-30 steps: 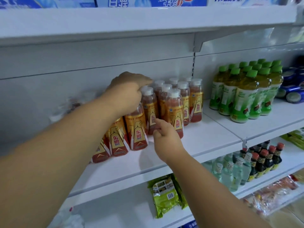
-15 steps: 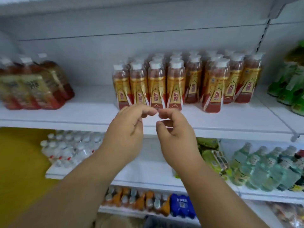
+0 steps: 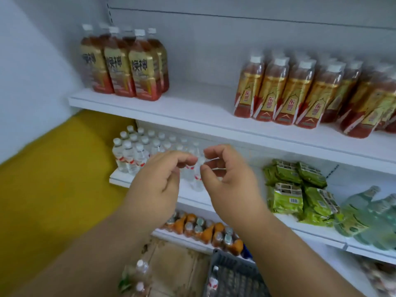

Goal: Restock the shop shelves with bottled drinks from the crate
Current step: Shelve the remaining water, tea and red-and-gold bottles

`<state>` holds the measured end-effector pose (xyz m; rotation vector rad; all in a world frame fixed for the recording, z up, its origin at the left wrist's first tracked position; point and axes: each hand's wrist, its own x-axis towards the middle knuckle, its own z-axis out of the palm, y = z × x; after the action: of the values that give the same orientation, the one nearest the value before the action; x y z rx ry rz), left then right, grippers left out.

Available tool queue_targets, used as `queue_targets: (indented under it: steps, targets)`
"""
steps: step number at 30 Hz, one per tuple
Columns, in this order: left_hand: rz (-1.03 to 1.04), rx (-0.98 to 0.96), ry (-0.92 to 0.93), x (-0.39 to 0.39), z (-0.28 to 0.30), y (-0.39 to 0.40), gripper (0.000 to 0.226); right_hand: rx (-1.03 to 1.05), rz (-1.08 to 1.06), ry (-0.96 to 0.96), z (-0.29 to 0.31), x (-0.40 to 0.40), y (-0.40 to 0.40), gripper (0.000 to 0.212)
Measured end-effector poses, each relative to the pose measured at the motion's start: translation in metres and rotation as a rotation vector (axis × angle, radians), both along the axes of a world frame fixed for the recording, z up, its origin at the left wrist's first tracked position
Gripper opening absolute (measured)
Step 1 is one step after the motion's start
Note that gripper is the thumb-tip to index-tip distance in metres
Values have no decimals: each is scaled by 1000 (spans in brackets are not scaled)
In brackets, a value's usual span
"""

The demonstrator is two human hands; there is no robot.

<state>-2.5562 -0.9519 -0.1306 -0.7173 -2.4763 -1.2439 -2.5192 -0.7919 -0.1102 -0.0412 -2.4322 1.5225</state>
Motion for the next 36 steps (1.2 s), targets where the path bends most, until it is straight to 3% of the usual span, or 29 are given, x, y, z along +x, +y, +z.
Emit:
queue_targets:
  steps: [11, 20, 31, 36]
  targets:
    - [331, 31, -162, 57, -51, -186, 40, 96, 363, -167, -50, 3, -174, 24]
    - [612, 68, -318, 144, -85, -210, 46, 94, 654, -217, -102, 39, -212, 23]
    - [558, 41, -406, 125, -142, -202, 57, 153, 628, -300, -157, 27, -201, 26]
    - [538, 76, -451, 69, -221, -224, 54, 106, 581, -326, -239, -7, -234, 28]
